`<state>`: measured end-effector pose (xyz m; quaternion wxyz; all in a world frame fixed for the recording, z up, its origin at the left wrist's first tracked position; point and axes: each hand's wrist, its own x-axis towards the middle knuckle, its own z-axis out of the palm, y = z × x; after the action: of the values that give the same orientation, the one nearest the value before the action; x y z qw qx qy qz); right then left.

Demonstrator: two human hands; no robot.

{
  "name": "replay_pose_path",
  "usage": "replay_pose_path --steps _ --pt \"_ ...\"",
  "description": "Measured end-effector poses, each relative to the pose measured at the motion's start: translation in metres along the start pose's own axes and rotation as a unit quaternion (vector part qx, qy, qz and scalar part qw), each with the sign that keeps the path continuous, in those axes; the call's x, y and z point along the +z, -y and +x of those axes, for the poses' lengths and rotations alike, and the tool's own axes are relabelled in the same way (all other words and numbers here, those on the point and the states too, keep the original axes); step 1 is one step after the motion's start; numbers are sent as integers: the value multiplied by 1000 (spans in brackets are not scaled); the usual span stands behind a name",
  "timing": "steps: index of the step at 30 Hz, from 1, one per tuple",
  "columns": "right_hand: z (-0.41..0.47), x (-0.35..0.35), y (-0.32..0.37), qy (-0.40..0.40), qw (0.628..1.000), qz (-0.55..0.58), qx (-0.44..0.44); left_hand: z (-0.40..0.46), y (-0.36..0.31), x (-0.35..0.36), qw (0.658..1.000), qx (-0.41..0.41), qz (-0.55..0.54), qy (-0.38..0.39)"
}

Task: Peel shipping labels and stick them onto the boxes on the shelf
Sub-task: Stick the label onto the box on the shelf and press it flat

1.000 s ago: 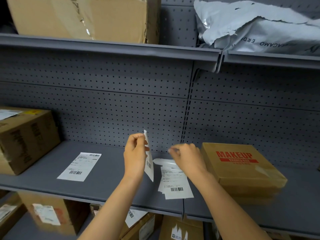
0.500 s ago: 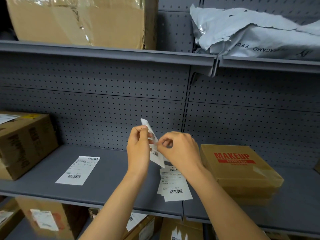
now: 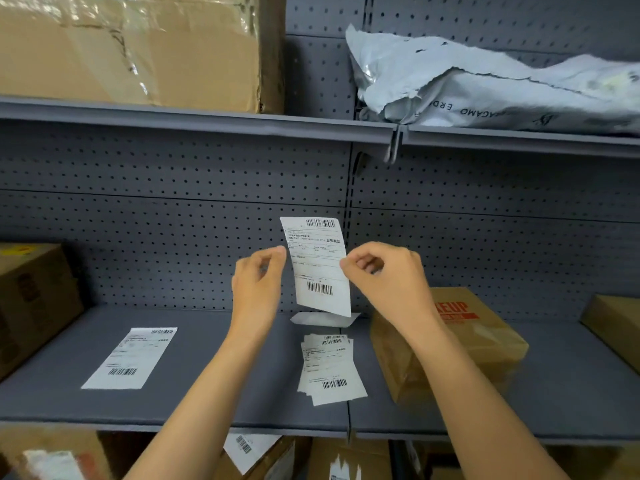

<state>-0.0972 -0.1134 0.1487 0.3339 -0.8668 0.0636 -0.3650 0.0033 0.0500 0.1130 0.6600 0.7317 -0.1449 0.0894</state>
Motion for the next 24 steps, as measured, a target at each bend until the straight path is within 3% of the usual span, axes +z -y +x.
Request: replay_pose_path --steps 3,14,17,24 --pt "-3 -14 0 -1 1000 14 13 -1 -3 6 998 46 1 47" --pt "-24 -77 -20 -47 993 3 110 -28 -20 53 991 36 -48 123" --pt "-29 -97 -31 -57 990 10 129 -34 -29 74 988 63 -42 132" --pt "-20 -137 -78 -56 984 53 160 -49 -46 128 989 35 -83 117"
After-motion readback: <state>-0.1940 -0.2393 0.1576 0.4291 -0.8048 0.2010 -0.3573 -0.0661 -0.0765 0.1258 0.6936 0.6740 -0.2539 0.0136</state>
